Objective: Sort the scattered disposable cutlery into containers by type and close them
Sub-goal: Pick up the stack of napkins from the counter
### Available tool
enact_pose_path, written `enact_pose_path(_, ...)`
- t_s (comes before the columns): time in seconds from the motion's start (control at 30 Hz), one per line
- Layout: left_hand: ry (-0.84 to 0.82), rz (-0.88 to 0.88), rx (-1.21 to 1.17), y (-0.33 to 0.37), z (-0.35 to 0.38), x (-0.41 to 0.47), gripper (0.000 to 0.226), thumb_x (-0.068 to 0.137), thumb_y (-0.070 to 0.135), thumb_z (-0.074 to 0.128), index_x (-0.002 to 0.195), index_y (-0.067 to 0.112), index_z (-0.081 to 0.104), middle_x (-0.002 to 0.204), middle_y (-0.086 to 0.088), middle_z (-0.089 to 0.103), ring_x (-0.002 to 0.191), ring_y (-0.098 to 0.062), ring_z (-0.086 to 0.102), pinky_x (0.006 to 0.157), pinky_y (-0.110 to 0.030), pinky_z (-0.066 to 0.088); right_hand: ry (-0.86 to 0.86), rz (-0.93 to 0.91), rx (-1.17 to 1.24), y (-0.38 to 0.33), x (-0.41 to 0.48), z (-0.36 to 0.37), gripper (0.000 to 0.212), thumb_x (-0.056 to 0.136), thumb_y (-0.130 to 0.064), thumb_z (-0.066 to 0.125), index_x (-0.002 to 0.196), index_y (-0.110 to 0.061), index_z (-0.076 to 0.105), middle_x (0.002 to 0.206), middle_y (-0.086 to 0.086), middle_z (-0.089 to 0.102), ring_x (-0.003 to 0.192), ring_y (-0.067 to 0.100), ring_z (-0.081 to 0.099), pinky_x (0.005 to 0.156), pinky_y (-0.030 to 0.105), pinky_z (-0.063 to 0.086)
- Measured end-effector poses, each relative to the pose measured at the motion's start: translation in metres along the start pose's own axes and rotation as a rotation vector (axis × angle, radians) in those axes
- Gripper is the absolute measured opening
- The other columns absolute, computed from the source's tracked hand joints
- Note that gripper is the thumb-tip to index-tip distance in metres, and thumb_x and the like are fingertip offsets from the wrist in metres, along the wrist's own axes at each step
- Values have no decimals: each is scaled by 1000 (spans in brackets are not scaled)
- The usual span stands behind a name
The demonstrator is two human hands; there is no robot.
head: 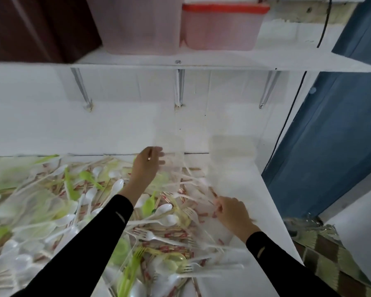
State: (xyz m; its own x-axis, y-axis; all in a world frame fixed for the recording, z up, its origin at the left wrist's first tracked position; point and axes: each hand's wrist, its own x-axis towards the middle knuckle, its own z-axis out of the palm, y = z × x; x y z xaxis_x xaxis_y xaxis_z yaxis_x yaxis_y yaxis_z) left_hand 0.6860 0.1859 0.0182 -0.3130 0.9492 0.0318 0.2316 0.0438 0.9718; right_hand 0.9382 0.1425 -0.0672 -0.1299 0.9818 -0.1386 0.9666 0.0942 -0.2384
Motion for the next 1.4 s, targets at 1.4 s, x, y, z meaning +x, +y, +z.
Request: enact_pose_path(1.4, 564, -86, -694, -33, -120, -310, 39, 94, 11, 59, 129, 11, 43, 116, -15, 70, 102, -35, 69, 80, -43, 60, -494, -744, 958, -199, -125, 13, 42, 97, -31, 55, 138, -36, 46, 128, -11, 58, 109, 6, 63, 89, 29, 55)
